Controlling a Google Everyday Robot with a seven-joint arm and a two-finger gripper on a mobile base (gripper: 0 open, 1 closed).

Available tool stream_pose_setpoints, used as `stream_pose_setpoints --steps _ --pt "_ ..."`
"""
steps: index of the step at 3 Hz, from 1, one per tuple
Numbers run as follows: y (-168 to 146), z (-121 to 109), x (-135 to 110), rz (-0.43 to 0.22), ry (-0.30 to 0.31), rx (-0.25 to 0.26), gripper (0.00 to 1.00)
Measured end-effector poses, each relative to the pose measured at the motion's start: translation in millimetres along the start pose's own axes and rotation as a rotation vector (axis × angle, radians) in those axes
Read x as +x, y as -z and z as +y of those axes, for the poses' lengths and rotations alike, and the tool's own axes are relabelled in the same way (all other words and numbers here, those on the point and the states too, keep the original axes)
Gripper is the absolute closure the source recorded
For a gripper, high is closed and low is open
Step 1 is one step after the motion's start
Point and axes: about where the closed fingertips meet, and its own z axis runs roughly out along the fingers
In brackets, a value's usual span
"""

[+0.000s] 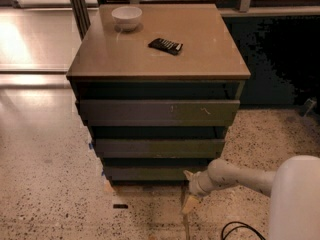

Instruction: Open bottom drawer

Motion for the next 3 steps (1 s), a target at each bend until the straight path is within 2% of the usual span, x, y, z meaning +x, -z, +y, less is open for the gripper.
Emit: stream_pose_setpoints --steps 1,2,3 --pt "-44 -35 -2 -0.034 0.031 -0.012 0.0" --pt "-51 -38 2 -0.04 0.032 -0.012 0.0" --pt "-81 -78 35 -0.006 0.013 0.03 0.0"
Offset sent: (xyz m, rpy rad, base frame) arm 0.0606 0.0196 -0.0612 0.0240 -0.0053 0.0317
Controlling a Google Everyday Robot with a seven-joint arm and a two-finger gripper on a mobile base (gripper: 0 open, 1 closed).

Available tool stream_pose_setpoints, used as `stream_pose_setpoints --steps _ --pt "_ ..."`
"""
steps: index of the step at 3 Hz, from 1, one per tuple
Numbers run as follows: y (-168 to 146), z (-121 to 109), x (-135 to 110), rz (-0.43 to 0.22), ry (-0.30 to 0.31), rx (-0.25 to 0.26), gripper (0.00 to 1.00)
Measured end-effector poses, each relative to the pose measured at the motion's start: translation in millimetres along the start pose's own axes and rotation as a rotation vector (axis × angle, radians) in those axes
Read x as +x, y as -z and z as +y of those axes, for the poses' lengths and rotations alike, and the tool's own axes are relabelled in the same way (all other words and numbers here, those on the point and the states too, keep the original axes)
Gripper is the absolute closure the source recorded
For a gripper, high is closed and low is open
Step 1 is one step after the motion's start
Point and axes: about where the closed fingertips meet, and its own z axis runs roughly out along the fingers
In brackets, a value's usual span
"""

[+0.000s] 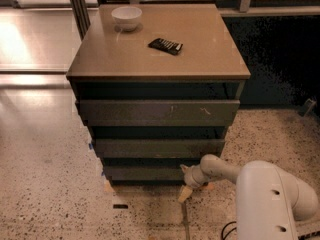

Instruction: Open bottom drawer

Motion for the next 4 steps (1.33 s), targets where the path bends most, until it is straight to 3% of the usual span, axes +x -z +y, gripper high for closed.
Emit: stream_pose_setpoints --steps 1,3,4 --pt "-17 -33 14 0.007 0.004 0.018 0.0" --pt "-23 -26 14 -0.009 -0.003 -0.004 0.0" --pt "-34 -9 10 -0.034 -0.013 -0.054 0.0"
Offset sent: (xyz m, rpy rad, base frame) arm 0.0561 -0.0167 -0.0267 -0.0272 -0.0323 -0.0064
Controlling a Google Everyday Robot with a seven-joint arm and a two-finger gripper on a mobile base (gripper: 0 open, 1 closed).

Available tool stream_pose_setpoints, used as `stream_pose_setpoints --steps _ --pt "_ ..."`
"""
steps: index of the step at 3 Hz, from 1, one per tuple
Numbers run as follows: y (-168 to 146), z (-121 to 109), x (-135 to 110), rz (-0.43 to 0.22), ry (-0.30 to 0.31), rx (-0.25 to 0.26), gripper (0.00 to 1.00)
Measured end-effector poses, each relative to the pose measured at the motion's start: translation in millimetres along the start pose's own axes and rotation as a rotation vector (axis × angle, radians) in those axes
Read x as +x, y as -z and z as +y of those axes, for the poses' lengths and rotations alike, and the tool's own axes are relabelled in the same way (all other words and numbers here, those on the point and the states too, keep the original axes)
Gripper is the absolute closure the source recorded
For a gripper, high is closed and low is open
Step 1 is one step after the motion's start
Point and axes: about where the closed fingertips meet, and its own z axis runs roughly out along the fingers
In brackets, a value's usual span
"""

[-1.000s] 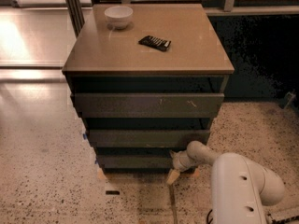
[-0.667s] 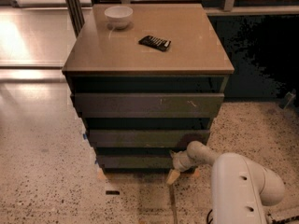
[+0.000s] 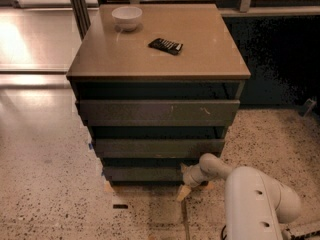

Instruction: Open bottom drawer

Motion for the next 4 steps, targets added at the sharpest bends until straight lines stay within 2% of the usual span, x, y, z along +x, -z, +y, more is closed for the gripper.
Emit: stream_pose_setpoints --steps 1,2,4 --pt "2 0 -1 0.0 0.0 0.0 0.0" --pt "19 39 -22 -0.051 -0.003 -0.05 0.0" --pt "15 64 -20 -0.05 -0.014 -0.085 0.0"
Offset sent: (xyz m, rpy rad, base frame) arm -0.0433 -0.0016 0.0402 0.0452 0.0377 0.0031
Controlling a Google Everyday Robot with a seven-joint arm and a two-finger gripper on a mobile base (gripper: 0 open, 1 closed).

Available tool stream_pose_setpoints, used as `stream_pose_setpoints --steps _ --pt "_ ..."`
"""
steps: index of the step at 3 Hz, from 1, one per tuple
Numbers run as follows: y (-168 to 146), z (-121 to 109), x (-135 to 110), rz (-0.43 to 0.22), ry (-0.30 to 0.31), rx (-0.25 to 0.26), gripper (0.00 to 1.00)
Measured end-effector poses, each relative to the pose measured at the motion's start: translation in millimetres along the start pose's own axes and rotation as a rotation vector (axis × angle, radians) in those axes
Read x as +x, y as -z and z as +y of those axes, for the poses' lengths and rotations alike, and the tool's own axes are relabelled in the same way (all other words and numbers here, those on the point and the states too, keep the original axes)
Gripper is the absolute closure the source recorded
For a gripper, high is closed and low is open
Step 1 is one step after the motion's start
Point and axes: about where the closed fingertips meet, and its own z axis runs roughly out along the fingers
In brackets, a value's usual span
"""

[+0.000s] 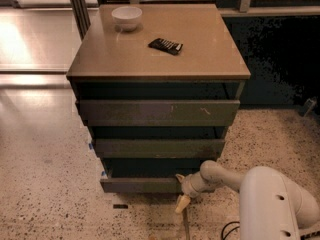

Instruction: Open bottom drawer

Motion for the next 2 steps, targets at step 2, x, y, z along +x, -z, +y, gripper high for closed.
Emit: stream_pose_setpoints --steps 2 --pt "-8 -4 -14 0.045 0.014 -0.036 0.0"
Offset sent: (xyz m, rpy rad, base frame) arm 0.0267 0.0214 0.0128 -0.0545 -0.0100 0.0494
